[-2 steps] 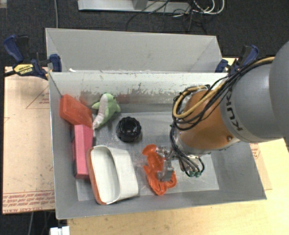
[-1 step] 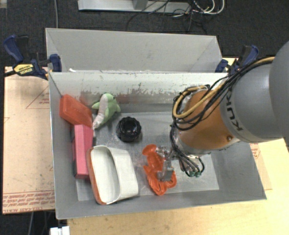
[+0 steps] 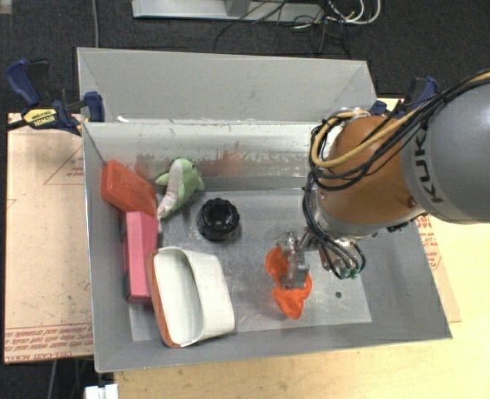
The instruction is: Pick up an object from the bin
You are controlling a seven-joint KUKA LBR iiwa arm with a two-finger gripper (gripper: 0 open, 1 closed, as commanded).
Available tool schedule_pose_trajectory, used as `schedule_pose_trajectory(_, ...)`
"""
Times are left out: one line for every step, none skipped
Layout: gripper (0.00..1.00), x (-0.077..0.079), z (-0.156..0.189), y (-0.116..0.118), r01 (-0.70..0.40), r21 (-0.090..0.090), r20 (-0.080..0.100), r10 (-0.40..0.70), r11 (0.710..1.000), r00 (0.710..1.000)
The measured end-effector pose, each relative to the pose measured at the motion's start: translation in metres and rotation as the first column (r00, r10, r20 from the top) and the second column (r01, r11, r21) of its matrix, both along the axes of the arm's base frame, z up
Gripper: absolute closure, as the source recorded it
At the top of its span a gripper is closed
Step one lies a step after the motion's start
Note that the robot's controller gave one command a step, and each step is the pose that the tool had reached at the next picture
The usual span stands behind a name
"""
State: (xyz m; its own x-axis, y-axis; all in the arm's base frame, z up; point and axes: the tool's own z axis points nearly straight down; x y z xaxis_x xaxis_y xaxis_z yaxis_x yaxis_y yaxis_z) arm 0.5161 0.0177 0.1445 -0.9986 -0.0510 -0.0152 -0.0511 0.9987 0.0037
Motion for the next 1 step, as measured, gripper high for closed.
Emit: schedule_pose_trajectory(1.00, 0.0048, 0.0234, -0.0099, 0.002, 0.001, 0.016, -0.002, 1.000, 1.000)
